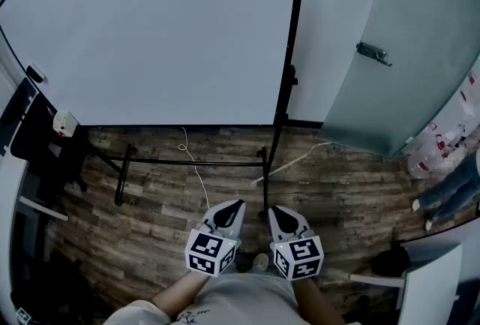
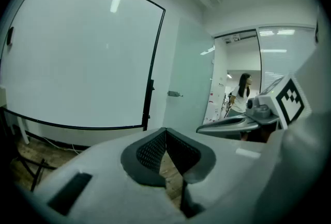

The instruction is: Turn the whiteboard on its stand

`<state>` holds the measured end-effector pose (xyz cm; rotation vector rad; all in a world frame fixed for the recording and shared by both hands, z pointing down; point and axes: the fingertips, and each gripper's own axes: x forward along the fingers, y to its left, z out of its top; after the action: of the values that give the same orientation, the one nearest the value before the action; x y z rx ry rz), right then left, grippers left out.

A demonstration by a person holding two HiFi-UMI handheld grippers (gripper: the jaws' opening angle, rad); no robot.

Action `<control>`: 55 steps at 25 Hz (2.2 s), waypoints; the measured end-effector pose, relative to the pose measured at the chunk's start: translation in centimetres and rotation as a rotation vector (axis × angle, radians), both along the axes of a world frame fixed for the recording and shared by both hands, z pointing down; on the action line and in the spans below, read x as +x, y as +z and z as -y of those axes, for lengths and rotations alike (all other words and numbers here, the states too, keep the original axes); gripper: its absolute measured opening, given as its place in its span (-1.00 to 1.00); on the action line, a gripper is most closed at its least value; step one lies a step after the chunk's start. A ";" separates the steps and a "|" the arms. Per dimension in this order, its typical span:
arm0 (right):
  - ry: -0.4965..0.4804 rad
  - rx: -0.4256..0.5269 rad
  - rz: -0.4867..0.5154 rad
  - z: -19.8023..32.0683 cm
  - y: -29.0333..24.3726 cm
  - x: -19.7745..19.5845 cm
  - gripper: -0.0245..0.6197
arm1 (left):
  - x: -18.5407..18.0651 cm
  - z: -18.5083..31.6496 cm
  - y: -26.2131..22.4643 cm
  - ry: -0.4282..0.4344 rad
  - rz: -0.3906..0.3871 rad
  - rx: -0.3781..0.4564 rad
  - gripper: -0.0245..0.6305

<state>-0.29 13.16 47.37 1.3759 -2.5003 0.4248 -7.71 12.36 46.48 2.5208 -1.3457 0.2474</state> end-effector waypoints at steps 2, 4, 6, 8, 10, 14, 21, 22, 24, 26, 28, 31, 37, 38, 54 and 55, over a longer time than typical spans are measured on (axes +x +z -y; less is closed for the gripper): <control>0.001 -0.001 0.000 0.2 0.0 0.1 -0.90 | 0.1 0.2 -0.1 -0.001 -0.001 0.001 -0.89; 0.001 0.000 -0.001 0.5 -0.1 0.3 -0.90 | 0.2 0.5 -0.1 -0.001 0.000 0.000 -0.89; -0.001 0.002 -0.003 0.6 -0.1 0.5 -0.90 | 0.4 0.6 -0.2 -0.001 0.002 0.001 -0.89; -0.004 0.004 -0.005 0.7 -0.2 0.8 -0.90 | 0.7 0.7 -0.2 -0.002 0.004 0.002 -0.89; -0.004 0.005 0.001 0.9 -0.2 1.2 -0.90 | 1.1 0.8 -0.3 -0.005 0.005 0.003 -0.89; 0.010 0.003 0.042 1.3 -0.1 2.8 -0.90 | 2.3 1.0 -0.2 -0.014 0.011 0.003 -0.89; 0.025 -0.015 0.039 1.5 1.0 5.9 -0.90 | 4.2 0.6 0.4 -0.031 0.020 -0.005 -0.89; 0.024 -0.018 0.040 1.5 1.2 6.0 -0.90 | 4.5 0.6 0.5 -0.031 0.019 -0.007 -0.89; 0.021 -0.024 0.045 1.7 1.4 6.0 -0.90 | 4.7 0.6 0.8 -0.029 0.019 -0.011 -0.89; 0.014 -0.028 0.047 2.3 1.7 5.8 -0.90 | 4.7 1.3 1.0 -0.031 0.018 -0.014 -0.89; 0.007 -0.033 0.047 3.2 2.0 5.4 -0.90 | 4.5 2.4 1.3 -0.036 0.013 -0.020 -0.89; 0.008 -0.040 0.043 5.1 2.5 5.1 -0.90 | 4.3 4.6 2.0 -0.034 0.002 -0.030 -0.89; 0.042 -0.035 0.033 10.6 2.1 4.9 -0.90 | 4.1 10.6 1.4 0.001 -0.007 -0.015 -0.89; 0.050 -0.030 0.033 11.8 1.9 4.8 -0.90 | 3.9 11.8 1.2 0.006 -0.008 -0.010 -0.89; 0.167 0.029 0.045 24.4 -0.6 2.5 -0.90 | 1.1 24.5 -0.4 0.104 -0.002 0.015 -0.89; 0.172 0.029 0.046 24.8 -0.7 2.5 -0.90 | 1.1 25.0 -0.4 0.107 -0.002 0.012 -0.89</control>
<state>2.24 -11.60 46.68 1.6175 -2.4419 0.4609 -6.62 -12.61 46.11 2.6058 -1.2166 0.2595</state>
